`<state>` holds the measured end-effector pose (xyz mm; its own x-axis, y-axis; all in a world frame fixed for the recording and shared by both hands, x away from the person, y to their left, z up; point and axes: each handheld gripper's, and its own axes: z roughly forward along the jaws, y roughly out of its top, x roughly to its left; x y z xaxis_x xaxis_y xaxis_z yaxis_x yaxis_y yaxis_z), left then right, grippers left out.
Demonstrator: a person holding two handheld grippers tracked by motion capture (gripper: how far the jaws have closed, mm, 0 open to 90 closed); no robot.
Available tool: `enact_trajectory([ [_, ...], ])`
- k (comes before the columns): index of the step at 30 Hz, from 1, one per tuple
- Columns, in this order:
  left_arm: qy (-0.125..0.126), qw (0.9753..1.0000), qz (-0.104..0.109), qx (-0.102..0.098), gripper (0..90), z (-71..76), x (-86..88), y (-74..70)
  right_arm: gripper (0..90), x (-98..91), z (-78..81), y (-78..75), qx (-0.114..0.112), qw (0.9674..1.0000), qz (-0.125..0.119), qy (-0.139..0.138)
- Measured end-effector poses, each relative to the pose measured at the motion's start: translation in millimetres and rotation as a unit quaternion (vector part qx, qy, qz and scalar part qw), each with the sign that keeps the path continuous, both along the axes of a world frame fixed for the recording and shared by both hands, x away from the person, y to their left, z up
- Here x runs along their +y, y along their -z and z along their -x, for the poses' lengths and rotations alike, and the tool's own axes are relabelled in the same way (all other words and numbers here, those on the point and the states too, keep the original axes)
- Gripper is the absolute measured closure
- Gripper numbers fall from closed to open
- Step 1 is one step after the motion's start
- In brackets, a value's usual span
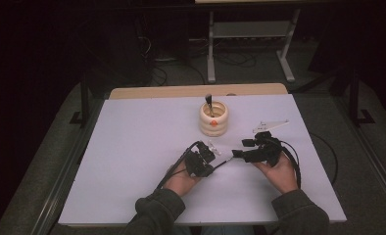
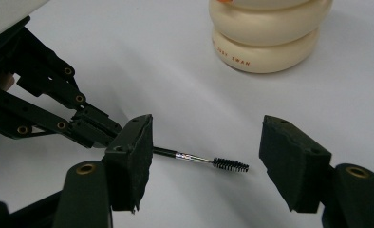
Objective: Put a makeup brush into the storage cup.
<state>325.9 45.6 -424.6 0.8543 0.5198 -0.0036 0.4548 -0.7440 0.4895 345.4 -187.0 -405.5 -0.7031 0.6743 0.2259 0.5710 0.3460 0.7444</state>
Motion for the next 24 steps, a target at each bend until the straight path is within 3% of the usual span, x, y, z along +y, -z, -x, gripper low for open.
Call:
enact_trajectory([
  [10,-0.017,0.9994,0.027,-0.011,86.1,-0.4,16.7,-11.4,34.6,10.4,3.2,-2.1,0.010,0.9995,-0.024,-0.019],
  [19,-0.025,0.9980,0.053,-0.024,86.1,-3.4,34.4,-26.6,35.8,16.9,2.4,0.3,0.041,0.9974,-0.056,-0.020],
  [22,-0.011,0.9997,0.020,-0.011,86.2,-3.9,32.5,-22.4,36.5,28.2,3.9,-0.1,0.043,0.9979,-0.040,-0.028],
  [24,-0.011,0.9997,0.020,-0.010,86.2,-3.7,31.9,-18.2,36.3,31.0,1.6,4.1,0.051,0.9976,-0.036,-0.029],
])
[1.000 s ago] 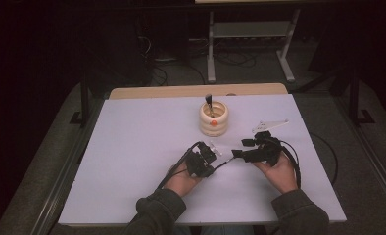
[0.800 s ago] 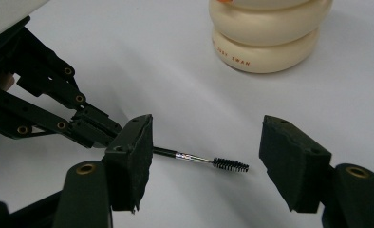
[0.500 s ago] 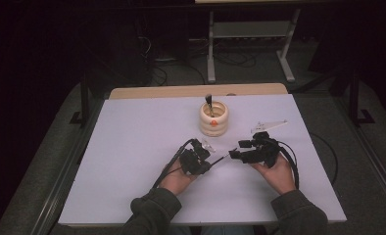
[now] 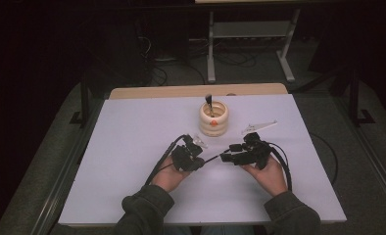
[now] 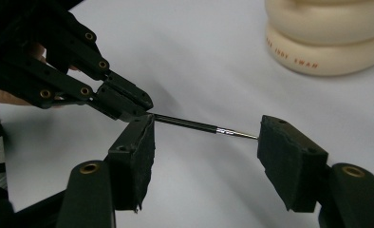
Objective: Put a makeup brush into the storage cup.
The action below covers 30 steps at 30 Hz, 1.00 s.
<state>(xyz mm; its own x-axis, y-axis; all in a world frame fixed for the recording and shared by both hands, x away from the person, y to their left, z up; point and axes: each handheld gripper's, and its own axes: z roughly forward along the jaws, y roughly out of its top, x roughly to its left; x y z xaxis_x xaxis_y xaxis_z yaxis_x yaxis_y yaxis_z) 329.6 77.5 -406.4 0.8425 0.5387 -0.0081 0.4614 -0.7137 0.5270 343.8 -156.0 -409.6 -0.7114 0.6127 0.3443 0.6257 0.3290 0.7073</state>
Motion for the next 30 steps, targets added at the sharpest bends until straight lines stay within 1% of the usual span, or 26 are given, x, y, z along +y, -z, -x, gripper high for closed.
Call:
enact_trajectory([
  [1,0.002,1.0000,-0.003,0.002,86.2,0.2,-0.6,1.7,36.3,0.6,-0.2,1.2,0.002,1.0000,0.000,-0.001],
  [2,0.002,0.9999,-0.004,-0.010,86.3,1.2,-0.8,1.6,36.3,1.3,0.2,1.8,0.003,1.0000,0.003,-0.002],
  [3,-0.004,0.9998,0.006,-0.016,86.3,1.7,0.4,0.0,36.2,1.9,0.7,1.8,0.004,1.0000,0.007,-0.002],
  [4,-0.004,0.9998,0.006,-0.016,86.2,1.7,0.4,0.0,36.2,1.9,0.7,1.8,0.004,1.0000,0.007,-0.002],
  [5,-0.004,0.9997,0.014,-0.019,86.2,1.2,2.4,-3.6,36.3,2.0,1.0,1.8,0.003,1.0000,0.007,-0.001],
  [6,-0.003,0.9997,0.012,-0.020,86.3,0.9,3.0,-4.4,36.5,1.9,1.4,2.3,0.007,1.0000,0.003,-0.001],
  [7,-0.004,0.9997,0.012,-0.019,86.3,0.3,4.0,-5.2,36.4,2.0,1.2,2.6,0.007,1.0000,0.005,-0.002],
  [9,-0.009,0.9996,0.015,-0.022,86.3,0.3,4.7,-5.3,36.4,2.8,1.0,3.6,0.011,0.9999,0.008,-0.003],
  [10,-0.011,0.9995,0.020,-0.023,86.3,0.0,6.0,-5.8,36.5,3.5,0.7,4.7,0.011,0.9999,0.005,-0.004],
  [11,-0.011,0.9994,0.020,-0.026,86.2,0.0,6.2,-6.1,36.5,5.6,0.3,6.4,0.015,0.9998,0.007,-0.008],
  [13,-0.012,0.9994,0.022,-0.024,86.2,0.2,6.4,-6.9,36.5,8.0,0.1,8.1,0.021,0.9997,0.007,-0.010],
  [14,-0.011,0.9993,0.021,-0.029,86.2,0.3,7.0,-7.7,36.7,8.8,0.1,8.6,0.023,0.9996,0.007,-0.012],
  [15,-0.012,0.9992,0.026,-0.027,86.2,0.4,7.8,-8.6,36.8,9.8,-0.4,9.7,0.025,0.9995,0.008,-0.014],
  [19,-0.014,0.9986,0.037,-0.036,86.2,1.2,11.2,-13.8,36.6,12.9,-4.3,16.2,0.046,0.9988,-0.003,-0.018],
  [20,-0.020,0.9978,0.049,-0.039,86.2,2.1,11.9,-15.7,36.7,13.2,-5.3,17.1,0.048,0.9987,-0.007,-0.019],
  [21,-0.019,0.9973,0.055,-0.045,86.2,3.0,14.1,-20.5,36.6,13.3,-8.4,18.2,0.055,0.9980,-0.027,-0.018],
  [22,-0.019,0.9973,0.055,-0.045,86.2,3.0,14.1,-20.5,36.6,13.3,-8.4,18.2,0.055,0.9980,-0.027,-0.018],
  [23,-0.019,0.9969,0.059,-0.047,86.2,3.7,14.6,-22.4,36.7,12.7,-10.2,18.3,0.055,0.9977,-0.035,-0.019],
  [24,-0.013,0.9968,0.060,-0.052,86.2,3.9,16.1,-26.3,36.6,12.4,-11.4,18.5,0.054,0.9974,-0.043,-0.019],
  [26,-0.009,0.9954,0.071,-0.062,86.2,6.7,16.7,-31.6,36.9,11.1,-14.4,17.6,0.058,0.9956,-0.071,-0.017],
  [28,-0.004,0.9945,0.080,-0.068,86.2,9.4,17.0,-36.5,37.1,9.8,-16.8,16.0,0.058,0.9943,-0.089,-0.014],
  [30,-0.003,0.9934,0.089,-0.073,86.2,12.3,16.9,-40.0,38.4,7.5,-17.8,12.8,0.057,0.9915,-0.116,-0.011],
])
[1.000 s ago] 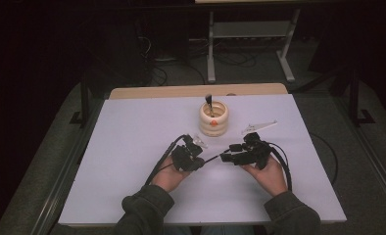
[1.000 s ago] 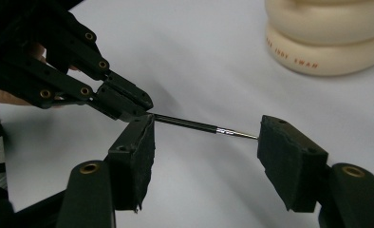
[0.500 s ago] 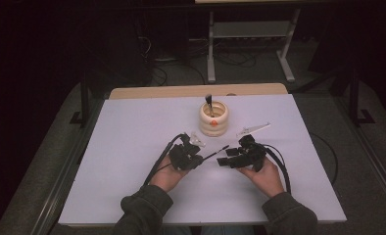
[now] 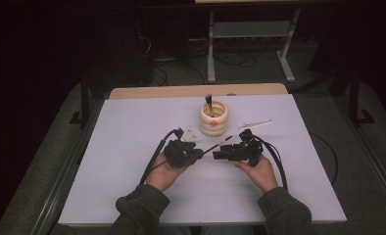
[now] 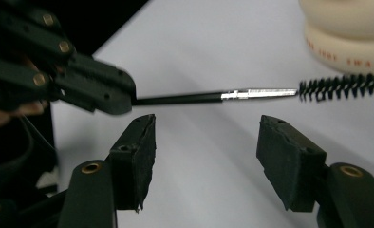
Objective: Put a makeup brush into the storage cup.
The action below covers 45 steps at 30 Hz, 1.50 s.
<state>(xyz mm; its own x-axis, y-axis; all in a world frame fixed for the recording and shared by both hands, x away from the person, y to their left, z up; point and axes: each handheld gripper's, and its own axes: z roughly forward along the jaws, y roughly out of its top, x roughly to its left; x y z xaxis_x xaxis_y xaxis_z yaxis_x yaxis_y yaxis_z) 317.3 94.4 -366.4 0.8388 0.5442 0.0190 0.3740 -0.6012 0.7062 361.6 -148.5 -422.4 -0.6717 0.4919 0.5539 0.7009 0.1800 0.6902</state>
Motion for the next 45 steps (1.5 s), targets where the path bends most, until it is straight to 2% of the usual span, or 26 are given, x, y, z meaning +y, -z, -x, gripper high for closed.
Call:
enact_trajectory([
  [1,0.004,1.0000,-0.001,-0.004,86.1,0.8,0.5,-1.4,40.2,-3.5,-0.6,-4.1,0.000,0.9996,-0.027,0.006],
  [2,0.003,1.0000,0.003,-0.004,86.1,2.2,0.4,-2.0,40.2,-3.5,-0.6,-4.1,0.000,0.9996,-0.027,0.006],
  [3,0.006,0.9999,0.004,-0.008,86.1,2.8,0.6,-2.4,43.4,-6.7,-0.8,-7.7,-0.001,0.9987,-0.050,0.009],
  [6,0.010,0.9999,0.009,-0.010,86.1,6.1,-0.4,-3.4,45.6,-6.5,-2.4,-10.9,0.001,0.9987,-0.051,0.007],
  [8,0.014,0.9998,0.007,-0.015,86.1,7.5,-0.1,-4.7,49.8,-5.4,-2.4,-14.6,-0.003,0.9981,-0.062,0.005],
  [9,0.013,0.9998,0.008,-0.016,86.1,8.2,0.1,-5.0,51.7,-4.3,-1.8,-17.4,0.000,0.9980,-0.063,0.005],
  [15,0.008,0.9995,0.016,-0.025,86.1,9.8,5.8,-9.0,62.2,3.3,-2.0,-27.4,-0.015,0.9972,-0.073,-0.001],
  [21,0.006,0.9992,0.022,-0.032,86.1,10.3,8.5,-10.7,69.2,7.0,-1.1,-34.8,-0.012,0.9968,-0.079,-0.003],
  [22,0.005,0.9992,0.024,-0.032,86.1,10.5,8.8,-10.8,70.8,7.3,-1.5,-35.5,-0.015,0.9968,-0.079,-0.006],
  [23,0.006,0.9992,0.024,-0.033,86.1,10.4,9.2,-10.8,74.3,8.3,-1.2,-38.7,-0.016,0.9959,-0.088,-0.010],
  [25,0.006,0.9991,0.023,-0.034,86.1,10.8,9.8,-10.9,75.6,8.8,-1.7,-39.2,-0.024,0.9954,-0.092,-0.012],
  [26,0.006,0.9991,0.024,-0.034,86.1,11.0,9.7,-10.8,76.8,9.2,-0.9,-40.8,-0.016,0.9953,-0.094,-0.012],
  [28,0.007,0.9991,0.024,-0.035,86.1,11.1,9.7,-10.2,80.0,10.5,-0.6,-42.8,-0.014,0.9947,-0.101,-0.017],
  [32,0.007,0.9991,0.026,-0.034,86.0,11.2,10.0,-9.5,83.6,14.0,0.8,-48.3,-0.021,0.9944,-0.099,-0.030],
  [41,0.012,0.9989,0.038,-0.025,84.4,10.8,12.2,-8.8,84.3,19.0,4.8,-57.9,-0.048,0.9957,-0.069,-0.038],
  [45,0.011,0.9989,0.040,-0.024,80.0,11.6,12.6,-8.6,84.3,21.2,6.7,-61.7,-0.061,0.9964,-0.046,-0.037],
])
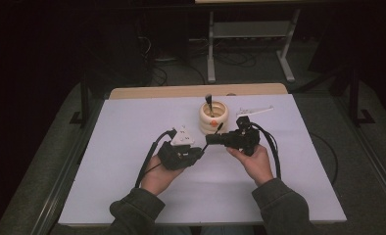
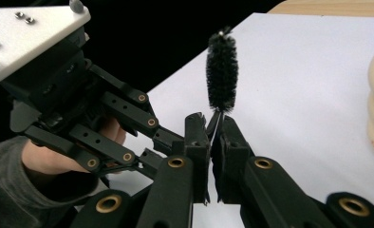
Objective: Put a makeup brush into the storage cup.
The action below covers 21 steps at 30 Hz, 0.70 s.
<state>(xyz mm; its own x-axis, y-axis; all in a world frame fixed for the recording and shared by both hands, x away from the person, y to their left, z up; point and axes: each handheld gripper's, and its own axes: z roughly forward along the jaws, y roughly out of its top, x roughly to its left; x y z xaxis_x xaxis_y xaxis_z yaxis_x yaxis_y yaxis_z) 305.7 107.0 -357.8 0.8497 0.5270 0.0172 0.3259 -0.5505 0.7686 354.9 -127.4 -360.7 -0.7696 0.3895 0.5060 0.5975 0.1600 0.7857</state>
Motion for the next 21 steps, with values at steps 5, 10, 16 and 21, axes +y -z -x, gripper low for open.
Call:
enact_trajectory([
  [5,0.007,1.0000,0.000,0.003,77.2,1.2,0.9,1.0,84.3,1.2,0.7,-1.6,-0.008,0.9998,0.018,0.002],
  [10,0.009,0.9999,0.000,0.008,73.5,2.0,4.6,3.9,84.4,1.1,1.2,-3.6,-0.012,0.9993,0.037,0.001],
  [16,0.004,0.9999,-0.001,0.013,71.9,4.2,13.8,7.2,84.4,0.4,1.5,-5.8,-0.017,0.9984,0.054,0.004],
  [21,0.000,0.9999,-0.003,0.014,70.6,6.0,21.9,9.2,84.4,1.2,1.1,-6.2,-0.024,0.9972,0.070,0.001],
])
